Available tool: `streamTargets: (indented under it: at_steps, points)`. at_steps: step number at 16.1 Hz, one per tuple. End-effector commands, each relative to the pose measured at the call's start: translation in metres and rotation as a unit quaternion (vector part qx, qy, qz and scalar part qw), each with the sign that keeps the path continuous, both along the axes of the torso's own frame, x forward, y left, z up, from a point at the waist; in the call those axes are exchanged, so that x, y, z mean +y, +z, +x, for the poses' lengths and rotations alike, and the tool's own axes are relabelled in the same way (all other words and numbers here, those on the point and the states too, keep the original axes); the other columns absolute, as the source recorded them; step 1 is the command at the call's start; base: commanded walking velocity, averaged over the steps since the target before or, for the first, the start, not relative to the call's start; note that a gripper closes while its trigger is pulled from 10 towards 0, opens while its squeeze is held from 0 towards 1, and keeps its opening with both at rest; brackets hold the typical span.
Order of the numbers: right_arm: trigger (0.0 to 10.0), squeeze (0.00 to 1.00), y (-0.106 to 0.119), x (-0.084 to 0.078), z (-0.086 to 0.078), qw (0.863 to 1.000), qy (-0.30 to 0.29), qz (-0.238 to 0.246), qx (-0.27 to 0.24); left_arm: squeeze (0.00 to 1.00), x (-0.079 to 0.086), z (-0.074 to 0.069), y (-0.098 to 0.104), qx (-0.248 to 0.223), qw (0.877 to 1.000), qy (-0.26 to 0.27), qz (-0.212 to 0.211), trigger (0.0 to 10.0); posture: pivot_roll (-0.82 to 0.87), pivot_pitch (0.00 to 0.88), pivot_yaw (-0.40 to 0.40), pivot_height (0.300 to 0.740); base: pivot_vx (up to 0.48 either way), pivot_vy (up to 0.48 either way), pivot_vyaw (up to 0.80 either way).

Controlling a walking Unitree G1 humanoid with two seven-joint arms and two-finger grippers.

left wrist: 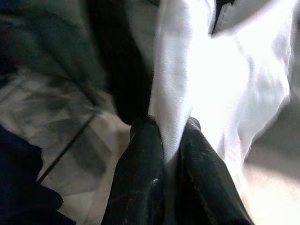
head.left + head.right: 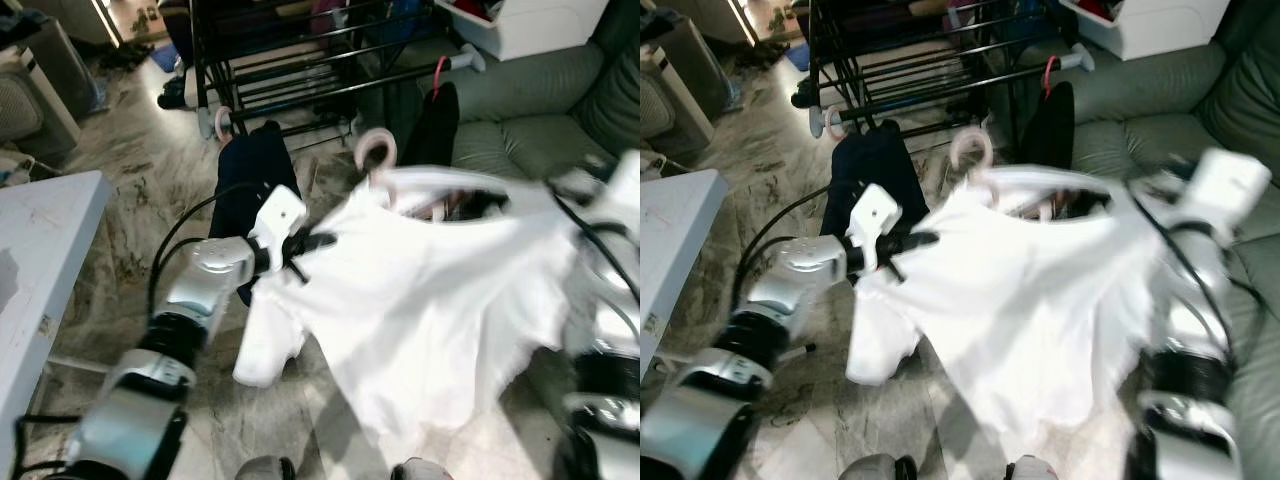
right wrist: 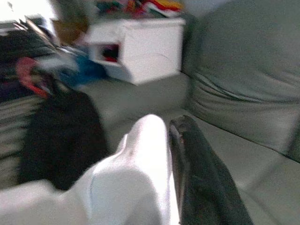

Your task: Hang hanger

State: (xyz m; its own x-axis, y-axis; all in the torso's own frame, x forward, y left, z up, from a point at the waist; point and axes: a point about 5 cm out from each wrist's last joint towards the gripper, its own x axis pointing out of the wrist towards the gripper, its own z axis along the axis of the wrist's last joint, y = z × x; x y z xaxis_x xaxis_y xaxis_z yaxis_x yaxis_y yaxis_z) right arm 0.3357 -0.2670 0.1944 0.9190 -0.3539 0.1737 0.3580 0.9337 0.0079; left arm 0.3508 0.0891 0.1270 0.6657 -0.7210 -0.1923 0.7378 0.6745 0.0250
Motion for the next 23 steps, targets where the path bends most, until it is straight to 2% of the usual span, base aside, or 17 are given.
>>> streamTargets:
  at_steps: [1, 3, 5, 6, 7, 8, 10, 12, 13, 14, 15, 17, 18, 19, 20, 22, 23]
  points:
    - [0.0, 0.0, 0.015, 0.025, 0.007, 0.998, 0.049, -0.015, -0.03, 0.0, 0.011, 0.01, 0.009, -0.01, 0.997, 0.073, -0.034, 10.0, -0.05, 0.013, 0.081, 0.74, 0.0, 0.0, 0.0]
    - [0.0, 0.0, 0.025, 0.078, 0.016, 0.984, 0.164, -0.024, -0.061, 0.0, -0.001, 0.013, 0.001, -0.005, 0.988, 0.147, -0.051, 10.0, -0.05, 0.008, 0.077, 0.74, 0.0, 0.0, 0.0]
    - [0.0, 0.0, 0.021, 0.105, 0.014, 0.969, 0.241, -0.022, -0.055, 0.0, -0.006, 0.015, -0.003, 0.01, 0.981, 0.182, -0.07, 10.0, -0.05, 0.0, 0.074, 0.74, 0.0, 0.0, 0.0]
    - [0.0, 0.0, 0.006, 0.118, 0.009, 0.958, 0.285, -0.036, -0.022, 0.0, -0.006, 0.018, -0.004, 0.021, 0.973, 0.213, -0.086, 10.0, -0.05, 0.0, 0.076, 0.74, 0.0, 0.0, 0.0]
    - [0.0, 0.0, 0.002, 0.12, 0.008, 0.954, 0.296, -0.034, -0.013, 0.0, -0.005, 0.02, -0.004, 0.023, 0.97, 0.227, -0.089, 10.0, -0.05, 0.0, 0.077, 0.74, 0.0, 0.0, 0.0]
    - [0.0, 0.0, -0.019, 0.128, 0.001, 0.938, 0.342, -0.041, 0.041, 0.0, -0.002, 0.024, -0.003, 0.036, 0.959, 0.258, -0.111, 10.0, -0.06, 0.0, 0.08, 0.74, 0.0, 0.0, 0.0]
    - [0.0, 0.0, -0.064, 0.133, -0.023, 0.892, 0.412, -0.113, 0.15, 0.0, -0.004, 0.027, 0.002, 0.033, 0.957, 0.265, -0.118, 10.0, -0.06, 0.0, 0.08, 0.74, 0.0, 0.0, 0.0]
    - [0.0, 0.0, -0.078, 0.132, -0.034, 0.865, 0.434, -0.178, 0.178, 0.0, -0.006, 0.028, 0.004, 0.029, 0.958, 0.26, -0.118, 10.0, -0.06, 0.0, 0.084, 0.74, 0.0, 0.0, 0.0]
    - [0.0, 0.0, -0.093, 0.126, -0.038, 0.844, 0.421, -0.261, 0.208, 0.0, -0.012, 0.026, 0.004, 0.011, 0.969, 0.231, -0.087, 10.0, -0.06, 0.0, 0.085, 0.74, 0.0, 0.0, 0.0]
    - [0.0, 0.0, -0.096, 0.125, -0.04, 0.84, 0.422, -0.265, 0.215, 0.0, -0.013, 0.025, 0.004, 0.0, 0.972, 0.225, -0.072, 10.0, -0.06, 0.0, 0.085, 0.74, 0.0, 0.0, 0.0]
    - [0.0, 0.0, -0.096, 0.132, -0.043, 0.836, 0.438, -0.255, 0.211, 0.0, -0.016, 0.026, 0.006, 0.008, 0.97, 0.227, -0.087, 10.0, -0.06, 0.0, 0.085, 0.74, 0.0, 0.0, 0.0]
    - [0.0, 0.0, -0.103, 0.148, -0.052, 0.803, 0.473, -0.298, 0.208, 0.0, -0.026, 0.026, 0.013, 0.01, 0.97, 0.217, -0.107, 10.0, -0.06, 0.0, 0.085, 0.74, 0.0, 0.0, 0.0]
    - [0.0, 0.0, -0.101, 0.155, -0.051, 0.811, 0.472, -0.284, 0.198, 0.0, -0.034, 0.024, 0.016, 0.01, 0.971, 0.206, -0.117, 10.0, -0.06, 0.0, 0.085, 0.74, 0.0, 0.0, 0.0]
    - [0.0, 0.0, -0.095, 0.166, -0.049, 0.828, 0.467, -0.256, 0.176, 0.0, -0.044, 0.021, 0.02, 0.01, 0.973, 0.188, -0.131, 10.0, -0.05, 0.0, 0.085, 0.74, 0.0, 0.0, 0.0]
    - [0.0, 0.0, -0.093, 0.171, -0.048, 0.834, 0.467, -0.245, 0.166, 0.0, -0.049, 0.019, 0.021, 0.009, 0.974, 0.18, -0.138, 10.0, -0.05, 0.0, 0.085, 0.74, 0.0, 0.0, 0.0]
    - [0.0, 0.0, -0.082, 0.201, -0.048, 0.843, 0.482, -0.202, 0.128, 0.0, -0.069, 0.008, 0.019, 0.014, 0.98, 0.138, -0.14, 10.0, -0.05, 0.0, 0.09, 0.74, 0.0, 0.0, 0.0]
    - [0.0, 0.0, -0.079, 0.201, -0.043, 0.851, 0.463, -0.214, 0.122, 0.0, -0.075, 0.004, 0.017, 0.012, 0.983, 0.119, -0.136, 10.0, -0.05, 0.0, 0.09, 0.74, 0.0, 0.0, 0.0]
